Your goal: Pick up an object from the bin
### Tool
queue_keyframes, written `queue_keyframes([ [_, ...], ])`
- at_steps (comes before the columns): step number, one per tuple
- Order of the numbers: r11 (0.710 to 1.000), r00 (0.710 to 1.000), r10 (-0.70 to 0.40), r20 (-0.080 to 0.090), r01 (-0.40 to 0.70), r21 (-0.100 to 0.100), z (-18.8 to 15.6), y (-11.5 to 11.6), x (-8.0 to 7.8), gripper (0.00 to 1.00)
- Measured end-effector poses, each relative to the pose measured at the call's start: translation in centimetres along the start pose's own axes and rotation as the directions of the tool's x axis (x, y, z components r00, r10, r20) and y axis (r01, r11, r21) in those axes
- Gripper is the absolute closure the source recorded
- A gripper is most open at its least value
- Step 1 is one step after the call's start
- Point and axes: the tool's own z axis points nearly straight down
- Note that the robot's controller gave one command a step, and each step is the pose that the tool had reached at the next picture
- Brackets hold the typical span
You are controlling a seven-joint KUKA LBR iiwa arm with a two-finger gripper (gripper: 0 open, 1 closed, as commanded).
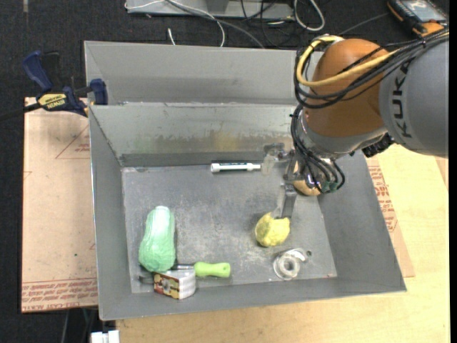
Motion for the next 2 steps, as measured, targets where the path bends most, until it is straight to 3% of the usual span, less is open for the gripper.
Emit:
queue_keyframes([
  [1,1.000,1.000,0.000,0.008,0.000,0.000,-0.5,0.0,-0.1,0.00],
  [2,0.988,0.988,-0.155,0.010,0.155,0.001,5.5,-1.2,1.2,0.00],
])
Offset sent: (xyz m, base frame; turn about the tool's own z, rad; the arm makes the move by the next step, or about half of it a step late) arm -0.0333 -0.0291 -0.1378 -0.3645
